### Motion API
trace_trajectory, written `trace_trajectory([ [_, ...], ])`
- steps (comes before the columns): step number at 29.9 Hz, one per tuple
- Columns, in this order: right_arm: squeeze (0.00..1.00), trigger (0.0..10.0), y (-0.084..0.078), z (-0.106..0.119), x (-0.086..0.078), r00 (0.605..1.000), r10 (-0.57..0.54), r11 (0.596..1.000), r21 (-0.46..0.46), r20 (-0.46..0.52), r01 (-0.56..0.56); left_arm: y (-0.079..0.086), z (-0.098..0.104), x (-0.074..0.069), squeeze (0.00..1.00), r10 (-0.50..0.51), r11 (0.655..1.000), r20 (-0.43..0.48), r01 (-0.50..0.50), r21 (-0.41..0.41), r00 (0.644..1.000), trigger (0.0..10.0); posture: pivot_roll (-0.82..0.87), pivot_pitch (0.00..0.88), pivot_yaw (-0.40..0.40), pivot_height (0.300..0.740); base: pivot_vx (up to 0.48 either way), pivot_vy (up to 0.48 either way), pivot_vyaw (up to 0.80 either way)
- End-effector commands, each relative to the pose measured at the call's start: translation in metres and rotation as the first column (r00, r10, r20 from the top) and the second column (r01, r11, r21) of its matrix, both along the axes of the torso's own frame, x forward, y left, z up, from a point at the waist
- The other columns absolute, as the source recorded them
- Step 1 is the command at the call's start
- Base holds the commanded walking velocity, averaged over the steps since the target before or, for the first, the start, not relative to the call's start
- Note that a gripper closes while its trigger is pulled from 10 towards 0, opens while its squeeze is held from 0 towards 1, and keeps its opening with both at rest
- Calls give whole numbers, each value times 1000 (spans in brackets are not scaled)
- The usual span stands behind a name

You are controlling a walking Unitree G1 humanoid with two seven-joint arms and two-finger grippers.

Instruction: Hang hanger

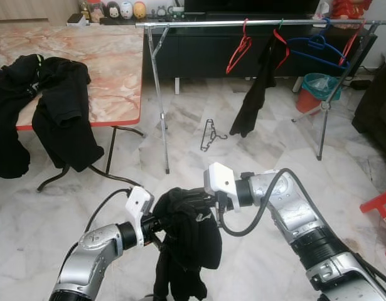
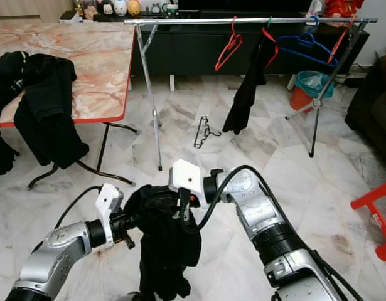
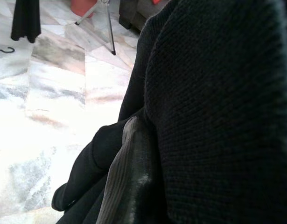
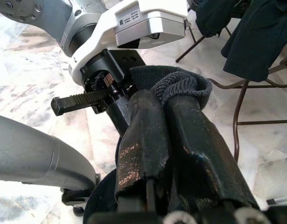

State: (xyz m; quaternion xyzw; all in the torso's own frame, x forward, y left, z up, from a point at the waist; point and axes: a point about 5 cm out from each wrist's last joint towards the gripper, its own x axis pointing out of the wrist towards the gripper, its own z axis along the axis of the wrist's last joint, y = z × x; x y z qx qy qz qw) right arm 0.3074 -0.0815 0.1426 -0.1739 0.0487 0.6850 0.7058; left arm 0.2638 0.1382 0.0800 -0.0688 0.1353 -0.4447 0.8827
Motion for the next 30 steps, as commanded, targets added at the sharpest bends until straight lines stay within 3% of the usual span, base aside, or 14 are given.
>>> trace_trajectory([
  [1, 0, 10000, 3, 6, 1, 1000, 12, 1000, 21, 22, -12, -3, 5, 0, 0, -13, 1000, 24, 12, 10, 1000, 0, 36, 57, -26, 740, 0, 0, 0],
  [20, 0, 10000, 3, 5, 0, 1000, 19, 1000, 15, 20, -19, -3, 4, 1, 0, -1, 1000, 25, 1, 11, 1000, 0, 35, 61, -28, 740, 0, 0, 0],
  [21, 255, 10000, 3, 5, 0, 1000, 19, 1000, 15, 19, -19, -3, 4, 1, 0, -1, 1000, 25, 1, 11, 1000, 0, 35, 61, -28, 740, 0, 0, 0],
  [22, 255, 10000, 3, 5, 0, 1000, 18, 1000, 15, 19, -19, -3, 4, 1, 0, -1, 1000, 25, 1, 11, 1000, 0, 35, 61, -28, 740, 0, 0, 0],
  [23, 1000, 10000, 3, 5, 0, 1000, 18, 1000, 20, 14, -18, -3, 4, 1, 0, -1, 1000, 25, 0, 13, 1000, 0, 35, 58, -28, 740, 0, 0, 0],
  [30, 1000, 10000, 3, 6, 0, 1000, 9, 1000, 29, 17, -9, -1, 2, 1, 0, 12, 1000, 28, -12, 25, 1000, 0, 31, 60, -26, 740, 0, 0, 0],
])
